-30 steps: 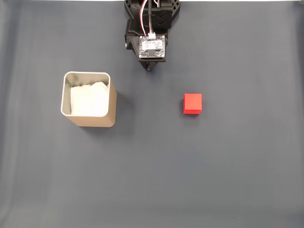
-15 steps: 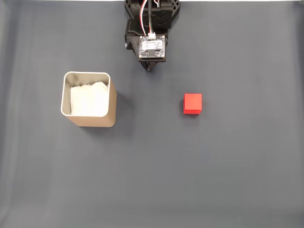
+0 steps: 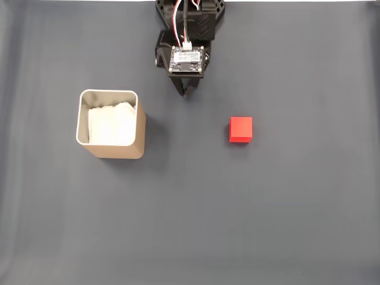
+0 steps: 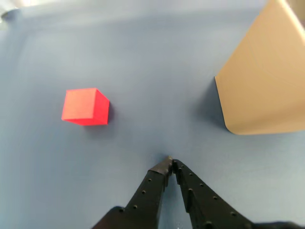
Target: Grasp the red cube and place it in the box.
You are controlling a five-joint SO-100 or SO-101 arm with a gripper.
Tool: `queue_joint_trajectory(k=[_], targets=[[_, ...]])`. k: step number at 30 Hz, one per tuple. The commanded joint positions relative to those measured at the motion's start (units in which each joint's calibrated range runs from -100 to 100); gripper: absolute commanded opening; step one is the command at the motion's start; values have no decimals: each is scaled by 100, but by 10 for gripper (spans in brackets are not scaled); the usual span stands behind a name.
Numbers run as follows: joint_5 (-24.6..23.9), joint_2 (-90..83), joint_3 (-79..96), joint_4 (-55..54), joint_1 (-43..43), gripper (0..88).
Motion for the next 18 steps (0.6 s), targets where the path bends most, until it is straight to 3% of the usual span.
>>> queue_joint_trajectory(k=[1,6,18], targets=[[39,-18,46,-644,38,2],[44,129,-210,-1136,31,2],[93,2353,-2562,-964,-225,2]])
